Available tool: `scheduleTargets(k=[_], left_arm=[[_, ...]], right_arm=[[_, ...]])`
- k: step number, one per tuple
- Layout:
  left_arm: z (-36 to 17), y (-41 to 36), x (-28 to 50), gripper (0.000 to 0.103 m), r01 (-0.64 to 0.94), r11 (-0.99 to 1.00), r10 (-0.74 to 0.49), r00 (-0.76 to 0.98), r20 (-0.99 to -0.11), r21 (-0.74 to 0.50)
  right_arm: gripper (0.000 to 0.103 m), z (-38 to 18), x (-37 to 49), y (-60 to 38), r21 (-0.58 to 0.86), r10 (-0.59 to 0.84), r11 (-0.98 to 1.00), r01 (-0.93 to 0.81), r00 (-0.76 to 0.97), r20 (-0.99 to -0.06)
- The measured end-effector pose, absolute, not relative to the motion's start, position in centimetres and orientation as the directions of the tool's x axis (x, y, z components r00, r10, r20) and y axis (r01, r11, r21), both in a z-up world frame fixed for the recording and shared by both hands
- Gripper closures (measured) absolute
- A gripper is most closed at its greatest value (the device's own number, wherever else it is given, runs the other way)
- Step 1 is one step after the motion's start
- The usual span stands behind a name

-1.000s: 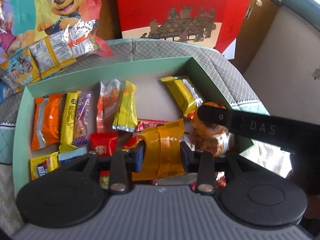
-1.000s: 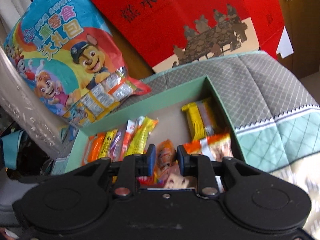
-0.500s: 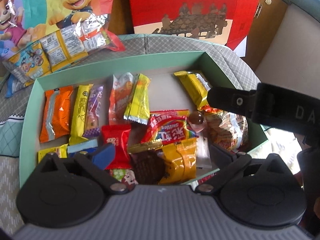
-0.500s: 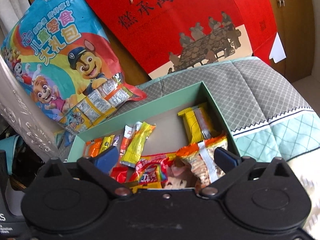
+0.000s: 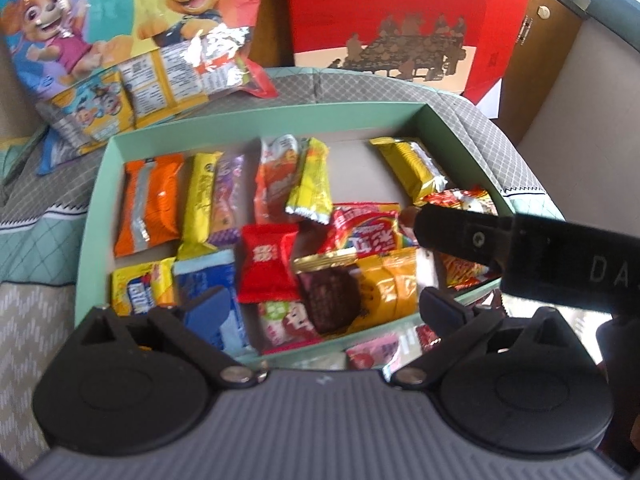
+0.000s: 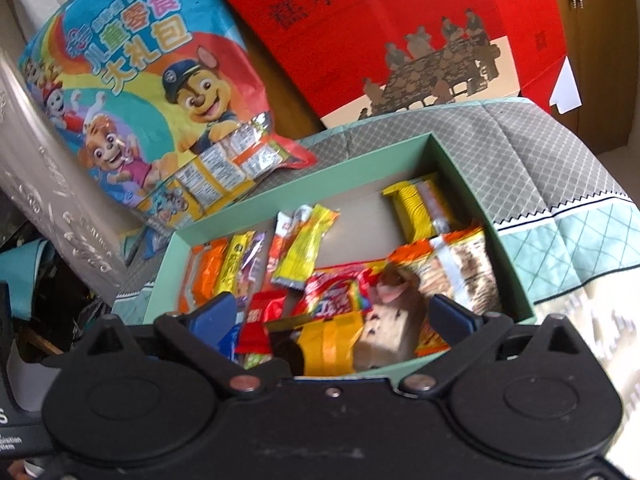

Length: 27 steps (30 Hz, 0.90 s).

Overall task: Organize snacks
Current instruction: 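Move both tools back toward the clear cup and floral candy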

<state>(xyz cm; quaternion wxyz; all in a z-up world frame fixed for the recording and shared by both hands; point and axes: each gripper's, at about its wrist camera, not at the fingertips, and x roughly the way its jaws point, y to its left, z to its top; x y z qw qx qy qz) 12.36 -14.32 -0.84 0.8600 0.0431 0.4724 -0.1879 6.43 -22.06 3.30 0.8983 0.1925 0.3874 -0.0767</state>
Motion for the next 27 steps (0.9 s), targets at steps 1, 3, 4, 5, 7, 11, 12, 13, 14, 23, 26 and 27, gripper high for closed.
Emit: scheduleTargets(k=[1,3,4,5,7,11,12,13,14,23,26,27], left_arm=[[-0.8,-13.9,12.3,0.0,0.361,0.927,-0.281,0.485,-0.828,-0.104],[-0.8,-12.9,11.8,0.0,0.355,0.929,-0.275,0.489,-0.828,-0.099],[-0.9,-12.3,11.6,0.0,0.353,0.931,-0.27,0.491,-0.828,-0.094],[-1.0,-11.6,11.4,0.0,0.347,0.934,-0.261,0.493,-0.83,-0.088],[-1.2,-9.8,11.0,0.0,0.326,0.942,-0.245,0.496,-0.833,-0.083],[-1.8,-5.7,10.6,0.0,0.273,0.959,-0.209,0.499,-0.841,-0.077],[-2.0,-4.7,10.5,0.0,0.261,0.962,-0.2,0.499,-0.843,-0.074],[-2.2,-3.6,10.4,0.0,0.244,0.967,-0.188,0.5,-0.845,-0.071],[-2.5,-2.7,10.3,0.0,0.229,0.971,-0.177,0.499,-0.848,-0.068],[-5.0,1.5,8.9,0.007,0.241,0.97,-0.13,0.488,-0.863,-0.009],[-5.8,0.9,8.5,0.019,0.277,0.961,-0.127,0.488,-0.863,0.015],[-6.0,0.7,8.5,0.022,0.284,0.959,-0.131,0.487,-0.864,0.015]], right_arm=[[0.0,3.3,6.4,-21.7,0.284,0.016,0.917,0.281,0.685,-0.729],[0.0,3.2,6.2,-20.8,0.279,0.023,0.922,0.27,0.678,-0.734],[0.0,3.2,6.1,-20.4,0.277,0.029,0.925,0.262,0.675,-0.737],[0.0,3.1,6.0,-19.8,0.275,0.037,0.927,0.253,0.671,-0.741],[0.0,2.9,6.0,-18.9,0.275,0.05,0.931,0.241,0.662,-0.748],[0.0,2.3,6.1,-17.2,0.279,0.086,0.937,0.21,0.635,-0.767],[0.0,2.2,6.1,-16.6,0.279,0.095,0.939,0.201,0.628,-0.772],[0.0,2.0,6.1,-16.1,0.279,0.105,0.941,0.19,0.622,-0.776],[0.0,1.8,6.2,-15.5,0.28,0.116,0.944,0.177,0.616,-0.779],[0.0,0.0,6.4,-12.0,0.271,0.159,0.957,0.1,0.599,-0.785],[0.012,-1.0,6.5,-11.4,0.259,0.15,0.96,0.105,0.589,-0.794],[0.015,-1.5,6.7,-11.2,0.26,0.154,0.96,0.104,0.579,-0.801]])
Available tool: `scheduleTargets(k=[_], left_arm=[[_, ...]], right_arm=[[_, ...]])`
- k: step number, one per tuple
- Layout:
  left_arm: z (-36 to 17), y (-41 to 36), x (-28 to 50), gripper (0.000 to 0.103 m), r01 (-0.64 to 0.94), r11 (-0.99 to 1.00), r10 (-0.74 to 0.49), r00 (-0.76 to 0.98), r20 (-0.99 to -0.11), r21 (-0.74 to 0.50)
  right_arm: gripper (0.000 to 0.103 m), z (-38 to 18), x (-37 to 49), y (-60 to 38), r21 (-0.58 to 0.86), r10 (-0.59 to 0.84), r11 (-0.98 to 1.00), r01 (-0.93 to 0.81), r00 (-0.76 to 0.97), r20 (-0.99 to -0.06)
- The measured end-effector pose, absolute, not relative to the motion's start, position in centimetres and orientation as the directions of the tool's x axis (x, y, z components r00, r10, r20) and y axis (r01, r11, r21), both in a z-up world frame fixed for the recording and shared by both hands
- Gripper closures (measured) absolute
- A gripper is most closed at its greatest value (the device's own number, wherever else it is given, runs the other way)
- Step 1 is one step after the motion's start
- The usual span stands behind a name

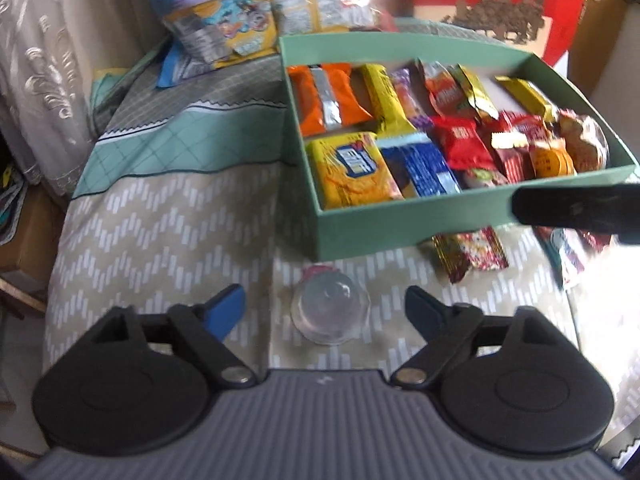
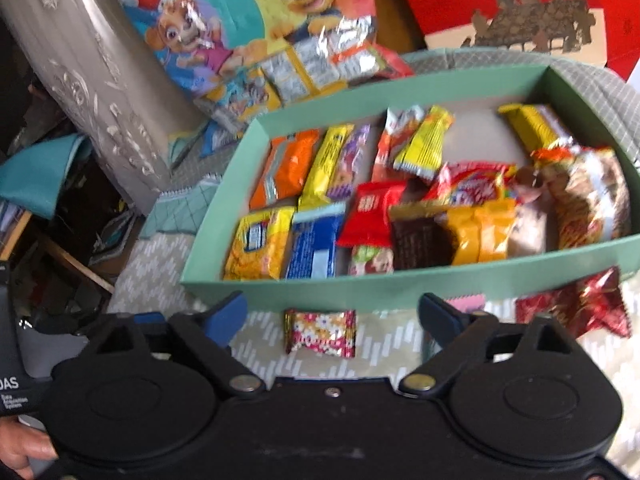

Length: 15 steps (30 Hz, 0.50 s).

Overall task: Organize snacks
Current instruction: 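Move both tools back toward the clear cup and floral candy, then grasp the clear plastic cup with left tool while right tool grasps floral-print candy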

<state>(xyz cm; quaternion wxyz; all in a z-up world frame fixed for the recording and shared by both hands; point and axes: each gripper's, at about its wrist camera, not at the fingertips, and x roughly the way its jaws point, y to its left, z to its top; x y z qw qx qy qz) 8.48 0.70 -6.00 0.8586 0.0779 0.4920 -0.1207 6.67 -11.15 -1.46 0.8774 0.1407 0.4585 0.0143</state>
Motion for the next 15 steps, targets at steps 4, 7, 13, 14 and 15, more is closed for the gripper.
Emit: scheduleTargets(k=[4,7,13,14,15], left_arm=[[-7.1,0.7,8.6,0.062,0.303,0.953,-0.164,0.461,-0.872,-0.019],[-7.1,1.0,8.4,0.063,0.314,0.949,-0.184,0.469,-0.864,-0.031],[-7.0,1.0,8.4,0.065,0.332,0.94,-0.235,0.448,-0.862,-0.084],[-7.0,0.7,8.3,0.065,0.343,0.935,-0.243,0.444,-0.863,-0.087],[-7.0,0.3,8.2,0.065,0.354,0.931,-0.249,0.441,-0.862,-0.088]], right_arm=[[0.038,-2.8,7.4,-10.3,0.258,0.167,0.962,0.092,0.551,-0.818],[0.058,-3.4,8.1,-9.3,0.257,0.191,0.965,0.05,0.536,-0.822],[0.07,-4.5,9.1,-6.9,0.217,0.207,0.975,-0.042,0.51,-0.835],[0.07,-4.5,9.2,-7.0,0.216,0.209,0.975,-0.047,0.506,-0.837],[0.07,-4.5,9.2,-7.0,0.213,0.212,0.975,-0.056,0.497,-0.841]])
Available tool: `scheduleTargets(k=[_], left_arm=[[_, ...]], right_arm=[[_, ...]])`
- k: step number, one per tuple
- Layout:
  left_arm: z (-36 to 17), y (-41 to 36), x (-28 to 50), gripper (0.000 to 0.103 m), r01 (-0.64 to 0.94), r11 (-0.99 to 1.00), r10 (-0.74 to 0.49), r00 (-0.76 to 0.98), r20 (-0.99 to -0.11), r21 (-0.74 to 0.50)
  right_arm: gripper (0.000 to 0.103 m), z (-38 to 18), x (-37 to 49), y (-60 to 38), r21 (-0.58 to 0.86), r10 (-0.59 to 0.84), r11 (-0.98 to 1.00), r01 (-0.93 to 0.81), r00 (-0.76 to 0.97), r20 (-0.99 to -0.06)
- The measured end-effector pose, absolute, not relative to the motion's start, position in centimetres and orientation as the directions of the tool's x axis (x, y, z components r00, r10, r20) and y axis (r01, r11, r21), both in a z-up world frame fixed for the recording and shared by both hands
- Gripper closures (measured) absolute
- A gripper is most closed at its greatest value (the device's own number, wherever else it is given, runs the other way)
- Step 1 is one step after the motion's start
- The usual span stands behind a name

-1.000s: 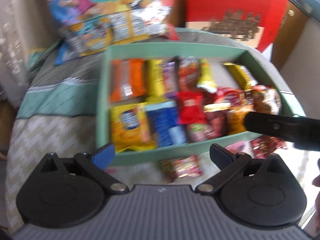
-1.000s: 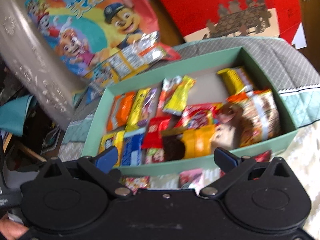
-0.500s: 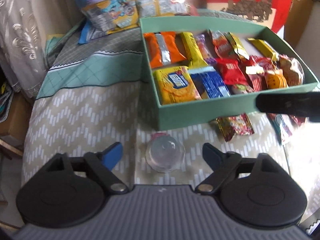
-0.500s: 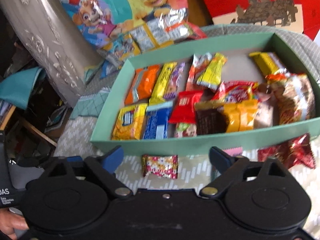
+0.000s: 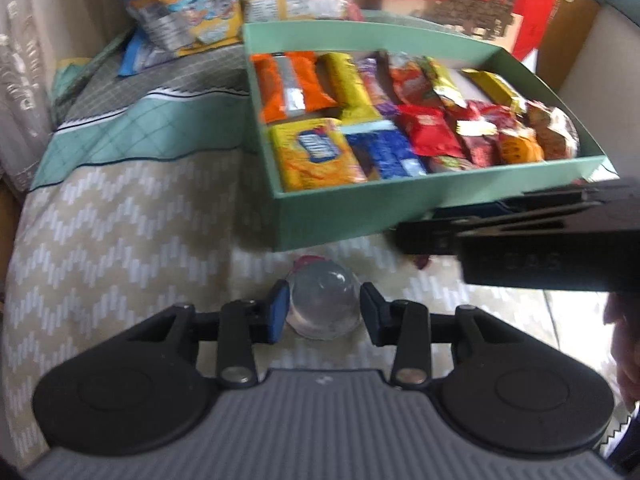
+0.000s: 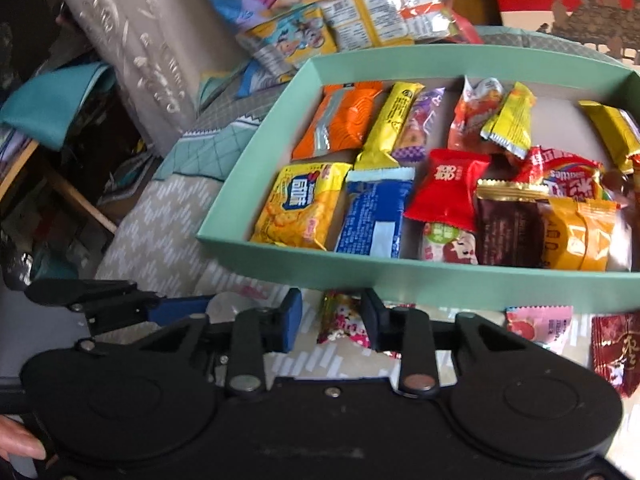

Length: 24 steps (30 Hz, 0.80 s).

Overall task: Organize snacks
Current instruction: 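Grasp the clear plastic cup with left tool while right tool grasps floral-print candy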

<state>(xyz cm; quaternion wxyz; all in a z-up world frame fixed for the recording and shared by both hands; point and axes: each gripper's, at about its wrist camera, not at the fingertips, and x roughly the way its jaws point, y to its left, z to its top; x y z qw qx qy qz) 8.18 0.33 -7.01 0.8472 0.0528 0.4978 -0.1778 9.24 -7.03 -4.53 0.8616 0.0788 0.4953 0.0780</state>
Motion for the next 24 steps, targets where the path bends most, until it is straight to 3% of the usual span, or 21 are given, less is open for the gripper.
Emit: scheduleTargets(k=[6,10,15,18,24], left_arm=[[-7.1,-1.2,7.5,0.065,0.392,0.916,-0.268,0.435,-0.86,-0.087],[-7.1,-1.5,7.3,0.058,0.384,0.918,-0.272,0.432,-0.86,-0.098],[-7.1,-2.7,7.6,0.059,0.406,0.909,-0.28,0.43,-0.859,-0.093],[-7.2,-3.9,7.6,0.066,0.449,0.887,-0.312,0.411,-0.856,-0.108],[-7.4,-6.3,6.3,0.064,0.514,0.849,-0.355,0.385,-0.852,-0.121]], right_arm=[[0.07,-5.0,8.1,-8.7,0.25,0.243,0.968,-0.035,0.402,-0.883],[0.07,-4.5,7.3,-9.2,0.269,0.258,0.963,-0.032,0.41,-0.875],[0.069,-3.8,7.5,-10.4,0.301,0.264,0.953,0.017,0.435,-0.861],[0.069,-3.7,7.1,-11.6,0.315,0.254,0.947,0.065,0.452,-0.855],[0.069,-4.0,5.9,-13.8,0.343,0.246,0.928,0.146,0.451,-0.858]])
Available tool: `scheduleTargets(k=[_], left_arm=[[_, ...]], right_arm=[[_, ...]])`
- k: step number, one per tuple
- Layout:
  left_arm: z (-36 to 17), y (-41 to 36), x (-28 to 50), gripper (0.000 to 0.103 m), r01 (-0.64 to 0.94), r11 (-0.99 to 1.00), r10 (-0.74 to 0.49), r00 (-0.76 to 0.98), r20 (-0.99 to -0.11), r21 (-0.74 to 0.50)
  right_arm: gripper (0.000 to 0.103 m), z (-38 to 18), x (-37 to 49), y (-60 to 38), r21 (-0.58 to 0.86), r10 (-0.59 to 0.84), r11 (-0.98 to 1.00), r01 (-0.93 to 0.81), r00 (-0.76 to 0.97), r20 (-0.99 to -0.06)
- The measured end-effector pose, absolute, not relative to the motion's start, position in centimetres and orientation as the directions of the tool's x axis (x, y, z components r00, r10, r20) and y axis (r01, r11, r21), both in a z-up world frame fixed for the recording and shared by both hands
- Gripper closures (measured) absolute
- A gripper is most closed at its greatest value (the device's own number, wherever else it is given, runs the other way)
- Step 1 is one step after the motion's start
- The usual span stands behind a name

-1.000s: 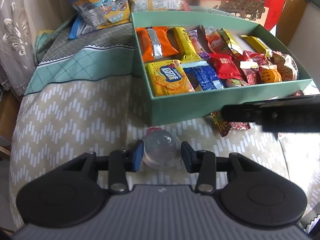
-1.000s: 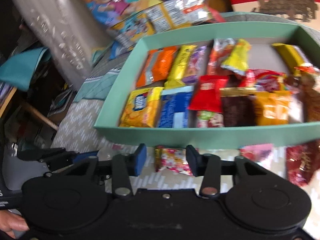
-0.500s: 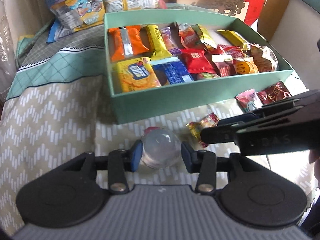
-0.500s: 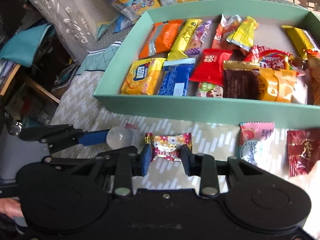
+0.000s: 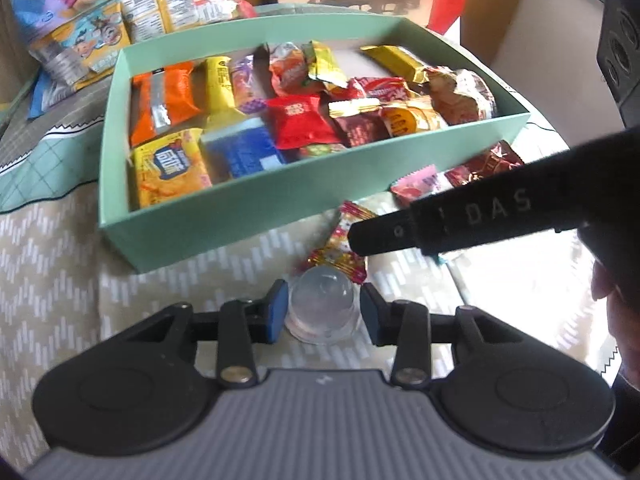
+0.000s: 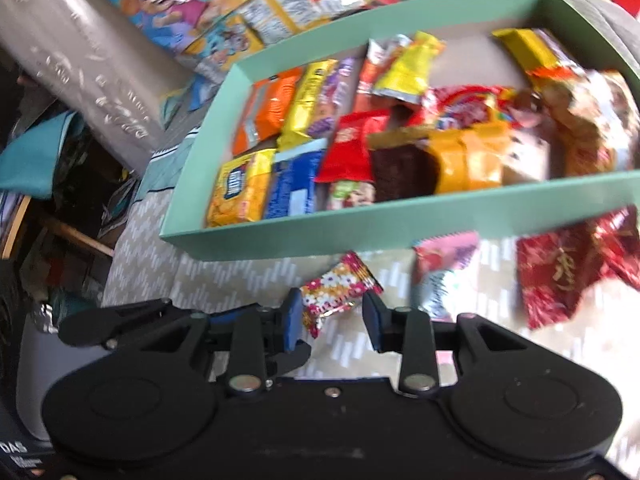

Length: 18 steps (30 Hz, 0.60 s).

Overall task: Organize snacks
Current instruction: 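Grasp the clear plastic cup with left tool while right tool grasps floral-print candy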

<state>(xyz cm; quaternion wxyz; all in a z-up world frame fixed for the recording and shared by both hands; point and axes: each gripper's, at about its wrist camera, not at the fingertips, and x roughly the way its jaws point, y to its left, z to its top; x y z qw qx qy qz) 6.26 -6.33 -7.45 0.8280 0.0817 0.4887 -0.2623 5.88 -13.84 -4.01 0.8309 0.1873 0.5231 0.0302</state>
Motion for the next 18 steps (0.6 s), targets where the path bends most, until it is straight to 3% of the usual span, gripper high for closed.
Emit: scheduleTargets(k=[6,12,13,14,16,18], left_arm=[[-7.0,-4.9,7.6,0.061,0.444,0.886,-0.335,0.415,-0.846,-0.133],[-6.6,-6.9,8.1,0.061,0.548,0.828,-0.389,0.407,-0.827,-0.12],[-6.7,-7.3,8.0,0.064,0.561,0.818,-0.401,0.396,-0.826,-0.128],[-6.8,-7.8,7.9,0.076,0.581,0.802,-0.421,0.379,-0.824,-0.143],[-6.9,-8.7,7.7,0.088,0.618,0.766,-0.463,0.335,-0.821,-0.18],[-7.0,-9.6,7.0,0.088,0.651,0.736,-0.483,0.311,-0.819,-0.187]], right_arm=[[0.069,-4.0,5.3,-14.7,0.385,0.267,0.904,0.184,0.46,-0.847],[0.069,-4.0,5.6,-15.4,0.435,0.292,0.87,0.231,0.47,-0.833],[0.069,-4.0,5.7,-15.5,0.441,0.295,0.865,0.238,0.469,-0.832],[0.069,-4.0,5.6,-15.5,0.443,0.295,0.864,0.241,0.469,-0.832],[0.069,-4.1,5.4,-15.6,0.44,0.292,0.864,0.243,0.47,-0.833],[0.069,-4.2,5.1,-15.9,0.43,0.277,0.866,0.254,0.472,-0.837]])
